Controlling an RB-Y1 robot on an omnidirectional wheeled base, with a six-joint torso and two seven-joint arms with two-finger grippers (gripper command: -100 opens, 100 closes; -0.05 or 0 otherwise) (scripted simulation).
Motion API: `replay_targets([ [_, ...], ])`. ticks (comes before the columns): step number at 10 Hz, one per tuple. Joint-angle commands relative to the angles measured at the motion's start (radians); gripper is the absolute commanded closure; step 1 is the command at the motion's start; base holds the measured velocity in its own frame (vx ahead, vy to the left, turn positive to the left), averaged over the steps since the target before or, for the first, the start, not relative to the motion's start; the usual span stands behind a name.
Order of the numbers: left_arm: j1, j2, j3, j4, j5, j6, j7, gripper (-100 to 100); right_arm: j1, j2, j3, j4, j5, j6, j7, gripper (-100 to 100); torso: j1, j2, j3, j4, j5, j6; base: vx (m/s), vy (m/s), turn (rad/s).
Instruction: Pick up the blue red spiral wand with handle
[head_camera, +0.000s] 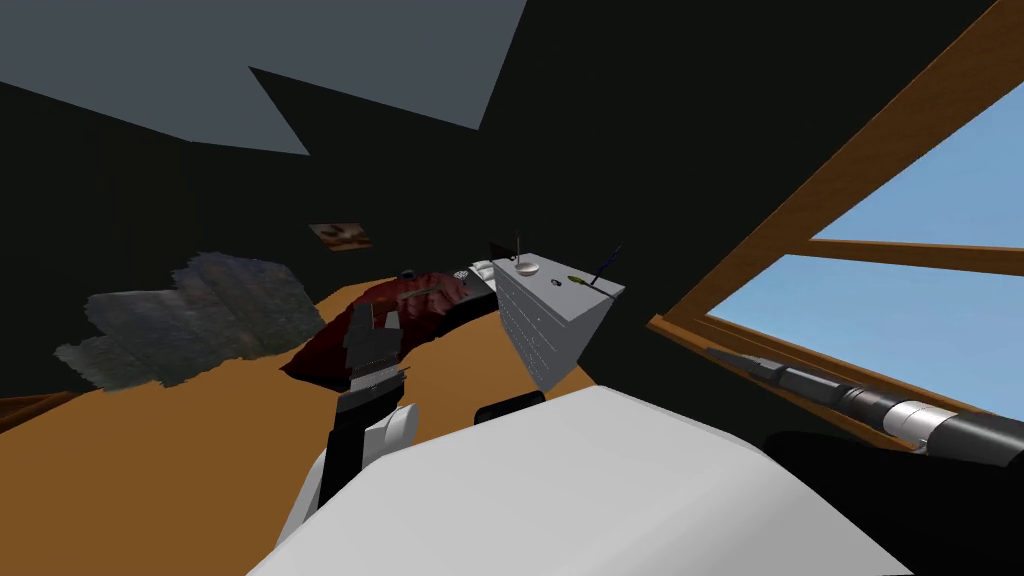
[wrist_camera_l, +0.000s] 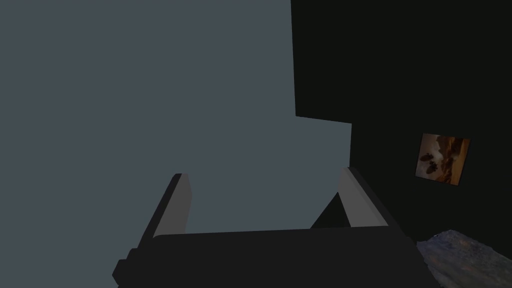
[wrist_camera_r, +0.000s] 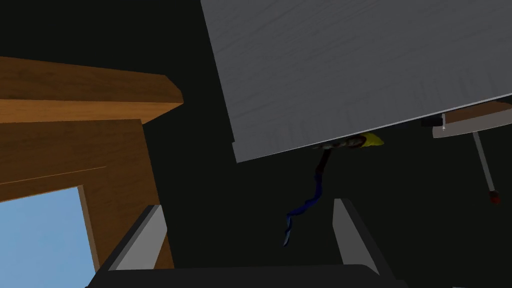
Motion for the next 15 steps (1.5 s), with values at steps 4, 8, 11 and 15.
replay_targets([
  [4, 0.000, 0.000, 0.000, 0.000, 0.000, 0.000, 0.000, 0, 0.122, -0.061, -0.040, 0.061, 0.001, -0.008, 0.031, -100, 0.000, -0.002, -0.001, 0.000, 0.000, -0.001, 0.141, 0.065, 0.074],
  [8, 0.000, 0.000, 0.000, 0.000, 0.000, 0.000, 0.000, 0, 0.228, -0.108, -0.066, 0.109, -0.001, -0.012, 0.065, -100, 0.000, -0.003, -0.002, -0.001, 0.000, -0.001, 0.168, 0.057, 0.077],
  [11, 0.000, 0.000, 0.000, 0.000, 0.000, 0.000, 0.000, 0, 0.308, -0.148, -0.082, 0.148, -0.007, -0.013, 0.099, -100, -0.001, -0.002, -0.002, -0.001, 0.000, 0.000, 0.191, 0.052, 0.086],
  [15, 0.000, 0.000, 0.000, 0.000, 0.000, 0.000, 0.000, 0, 0.414, -0.183, -0.090, 0.179, -0.014, -0.014, 0.134, -100, -0.003, -0.003, -0.002, -0.001, -0.001, 0.000, 0.193, 0.015, 0.072],
])
